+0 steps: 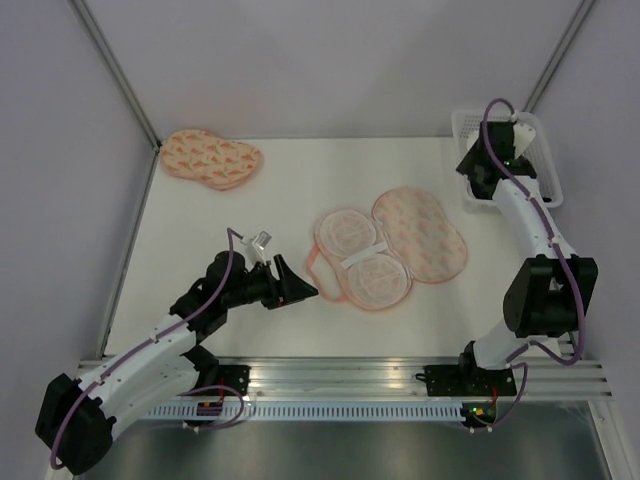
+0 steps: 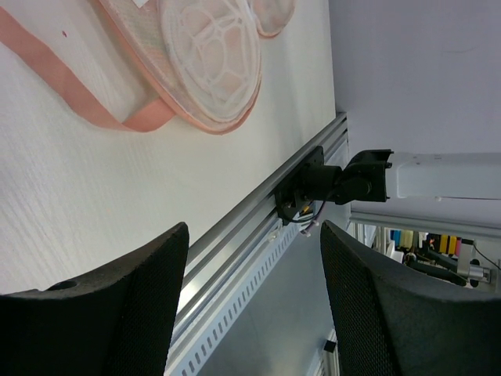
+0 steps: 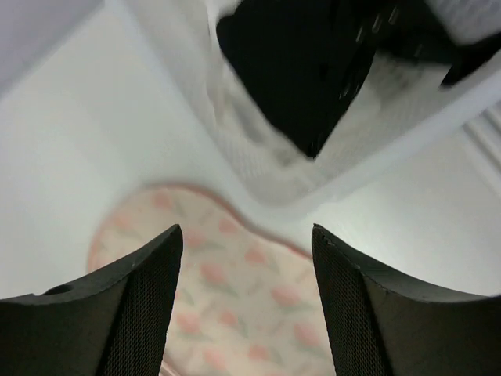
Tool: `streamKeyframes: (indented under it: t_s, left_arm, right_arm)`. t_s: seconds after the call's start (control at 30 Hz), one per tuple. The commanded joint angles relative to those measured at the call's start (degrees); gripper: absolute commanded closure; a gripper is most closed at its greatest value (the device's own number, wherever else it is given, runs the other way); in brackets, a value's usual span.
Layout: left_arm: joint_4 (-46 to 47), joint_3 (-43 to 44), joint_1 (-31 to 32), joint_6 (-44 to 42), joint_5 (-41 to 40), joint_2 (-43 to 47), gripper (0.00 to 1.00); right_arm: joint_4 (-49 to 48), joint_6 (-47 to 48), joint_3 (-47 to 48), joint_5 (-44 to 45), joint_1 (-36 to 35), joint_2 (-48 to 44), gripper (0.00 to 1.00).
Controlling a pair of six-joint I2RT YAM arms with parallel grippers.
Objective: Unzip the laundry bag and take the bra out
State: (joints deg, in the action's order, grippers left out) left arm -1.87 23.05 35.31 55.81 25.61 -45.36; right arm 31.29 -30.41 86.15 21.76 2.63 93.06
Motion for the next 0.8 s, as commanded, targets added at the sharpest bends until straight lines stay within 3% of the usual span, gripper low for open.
streamKeyframes:
  t_s: [0.0,0.2,0.33,0.47,0.67,0.77]
  left_arm:
    - [-1.73,-0.28,-0.24,1.4,-0.38,1.07,0.27]
    - [-2.44,-1.25,-0.15,1.49,0.32,3.17,0.27]
    - [-2.97,-1.78,-0.15,1.49,0.5,4.14,0.27]
    - [-3.4,-2.74,-0.15,2.28,0.32,5.81,0.27]
    - [-5.07,-3.45,-0.15,2.64,-0.29,8.01,0.27]
    - [-5.6,-3.54,-0.24,2.46,-0.47,8.36,0.27]
  right_arm:
    - [8.35,-3.14,-13.49,0.03,-6.65,-4.27,0.28]
    - [5.89,-13.79,-29.89,4.95,-11.07,-14.39,0.26]
    - [9.32,-17.92,-31.57,10.58,-11.07,-11.6,0.26]
    - [7.56,-20.64,-34.72,8.58,-11.07,-8.07,0.25]
    - [1.41,-23.37,-39.56,4.61,-11.07,-4.38,0.35]
    - [-0.96,-24.08,-41.49,3.56,-10.98,-4.46,0.44]
